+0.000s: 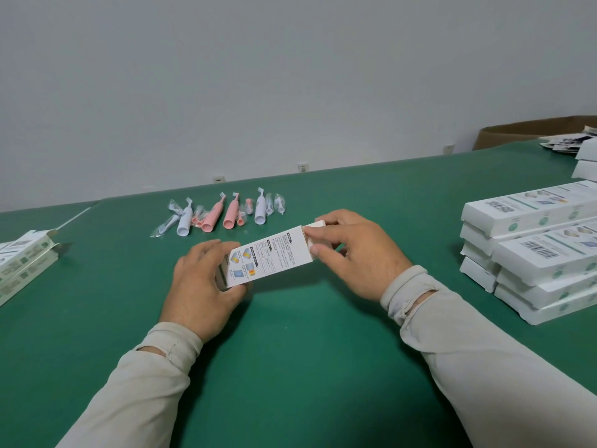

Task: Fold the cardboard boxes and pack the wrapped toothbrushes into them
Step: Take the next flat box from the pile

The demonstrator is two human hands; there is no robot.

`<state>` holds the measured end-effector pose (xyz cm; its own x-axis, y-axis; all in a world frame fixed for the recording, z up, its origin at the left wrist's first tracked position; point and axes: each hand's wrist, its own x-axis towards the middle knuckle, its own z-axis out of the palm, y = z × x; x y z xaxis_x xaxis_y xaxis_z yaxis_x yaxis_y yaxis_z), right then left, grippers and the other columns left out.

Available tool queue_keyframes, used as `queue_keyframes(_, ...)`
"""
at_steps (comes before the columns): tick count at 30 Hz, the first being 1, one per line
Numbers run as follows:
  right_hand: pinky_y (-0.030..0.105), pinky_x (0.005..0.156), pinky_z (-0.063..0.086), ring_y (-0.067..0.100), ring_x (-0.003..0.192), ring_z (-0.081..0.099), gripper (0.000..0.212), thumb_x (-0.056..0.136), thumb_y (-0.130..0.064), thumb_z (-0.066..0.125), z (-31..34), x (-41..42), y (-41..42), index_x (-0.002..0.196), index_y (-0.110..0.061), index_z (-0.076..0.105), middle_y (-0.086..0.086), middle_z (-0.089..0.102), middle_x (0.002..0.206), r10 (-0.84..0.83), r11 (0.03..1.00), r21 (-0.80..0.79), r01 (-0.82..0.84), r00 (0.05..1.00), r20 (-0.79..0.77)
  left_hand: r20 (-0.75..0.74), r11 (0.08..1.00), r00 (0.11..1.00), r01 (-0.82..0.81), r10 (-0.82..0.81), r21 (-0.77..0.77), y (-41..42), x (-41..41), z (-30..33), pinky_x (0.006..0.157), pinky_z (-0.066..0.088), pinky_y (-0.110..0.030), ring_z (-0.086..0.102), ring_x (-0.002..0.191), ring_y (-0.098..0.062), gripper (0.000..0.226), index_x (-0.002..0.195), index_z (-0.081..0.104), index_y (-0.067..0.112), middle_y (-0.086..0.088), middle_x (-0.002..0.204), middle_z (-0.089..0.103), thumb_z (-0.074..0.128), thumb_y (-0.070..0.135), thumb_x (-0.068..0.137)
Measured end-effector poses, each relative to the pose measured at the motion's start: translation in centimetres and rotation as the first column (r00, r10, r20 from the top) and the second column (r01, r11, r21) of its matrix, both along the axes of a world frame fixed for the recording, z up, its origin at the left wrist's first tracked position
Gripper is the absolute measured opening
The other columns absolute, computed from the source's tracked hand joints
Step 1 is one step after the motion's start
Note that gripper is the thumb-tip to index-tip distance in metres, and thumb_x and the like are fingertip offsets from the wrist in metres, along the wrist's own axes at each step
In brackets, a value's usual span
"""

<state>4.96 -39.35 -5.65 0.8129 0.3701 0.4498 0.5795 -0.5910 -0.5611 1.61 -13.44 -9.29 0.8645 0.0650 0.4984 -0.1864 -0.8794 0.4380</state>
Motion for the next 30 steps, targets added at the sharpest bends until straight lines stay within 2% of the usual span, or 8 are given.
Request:
queue_keyframes(6,0.016,0.090,0.044,0.003,0.095,0.057,0.028,0.094,-0.024,0.063,-0.6,0.0,0.5,0.121,-0.030,0.071,-0.018,0.053,0.116,-0.005,0.990,0.138,0.008,1.000,-0.020,0.004,1.000,1.000,-0.008,0.008,0.000,0.0,0.1,-0.1,0.101,0.023,-0.022,0.046,0.124,-0.025,0.055,0.126,0.062,0.029,0.002,0.131,0.056,0.079,0.016,0.075)
queue_keyframes(9,0.018,0.084,0.048,0.002,0.086,0.059,0.022,0.091,-0.022,0.067,-0.7,-0.2,0.9,0.110,-0.033,0.074,-0.019,0.062,0.107,-0.007,0.961,0.276,0.016,0.999,-0.035,0.008,1.000,1.000,-0.011,0.012,-0.005,0.0,0.1,0.0,0.101,0.026,-0.025,0.046,0.123,-0.024,0.053,0.125,0.062,0.032,0.004,0.129,0.056,0.079,0.018,0.076)
queue_keyframes(12,0.014,0.069,0.046,-0.005,0.078,0.058,0.013,0.087,-0.029,0.067,-0.6,-0.4,1.3,0.092,-0.040,0.064,-0.028,0.065,0.093,-0.022,0.923,0.381,0.050,0.997,-0.077,0.028,0.999,1.000,-0.009,0.010,-0.038,0.0,0.0,0.2,0.101,0.030,-0.028,0.047,0.120,-0.021,0.052,0.122,0.061,0.035,0.006,0.125,0.057,0.079,0.018,0.076)
queue_keyframes(15,0.010,0.068,0.046,-0.006,0.069,0.059,0.018,0.085,-0.028,0.069,-0.3,-0.5,1.6,0.093,-0.034,0.053,-0.018,0.068,0.092,0.032,0.852,0.522,0.037,0.992,-0.122,0.036,0.998,0.999,-0.013,0.015,-0.057,0.0,0.0,0.2,0.101,0.030,-0.028,0.047,0.119,-0.021,0.053,0.121,0.061,0.036,0.006,0.124,0.058,0.080,0.018,0.075)
queue_keyframes(18,0.018,0.069,0.050,-0.002,0.067,0.061,0.017,0.090,-0.018,0.070,-0.1,-0.6,1.7,0.096,-0.029,0.059,-0.008,0.072,0.089,0.071,0.813,0.581,0.052,0.980,-0.187,0.037,0.998,0.999,-0.012,0.014,-0.059,0.0,0.0,0.2,0.102,0.031,-0.029,0.048,0.119,-0.022,0.053,0.121,0.062,0.035,0.006,0.124,0.059,0.080,0.017,0.074)
queue_keyframes(21,0.019,0.066,0.048,0.000,0.067,0.062,0.011,0.088,-0.011,0.072,-0.1,-0.5,1.7,0.090,-0.022,0.071,-0.014,0.071,0.075,0.076,0.808,0.584,0.076,0.970,-0.231,0.038,0.999,0.999,-0.008,0.010,-0.045,0.0,0.0,0.2,0.101,0.030,-0.028,0.048,0.119,-0.021,0.053,0.121,0.062,0.035,0.007,0.123,0.059,0.081,0.019,0.074)
queue_keyframes(25,0.026,0.065,0.049,0.003,0.061,0.059,0.008,0.085,-0.014,0.075,-0.1,-0.5,1.7,0.082,-0.020,0.072,-0.016,0.068,0.065,0.016,0.820,0.556,0.133,0.967,-0.254,0.040,0.999,0.999,-0.003,0.005,-0.040,-0.1,0.0,0.2,0.102,0.031,-0.030,0.048,0.119,-0.022,0.054,0.122,0.062,0.035,0.007,0.124,0.058,0.081,0.019,0.074)
queue_keyframes(30,0.044,0.069,0.059,0.017,0.059,0.063,0.015,0.084,-0.016,0.075,0.1,-0.9,1.7,0.071,-0.018,0.070,0.001,0.072,0.066,0.016,0.821,0.554,0.136,0.965,-0.261,0.039,1.000,0.999,-0.008,0.009,-0.022,-0.1,0.0,0.1,0.099,0.027,-0.026,0.048,0.119,-0.021,0.054,0.123,0.061,0.035,0.007,0.125,0.057,0.080,0.021,0.075)
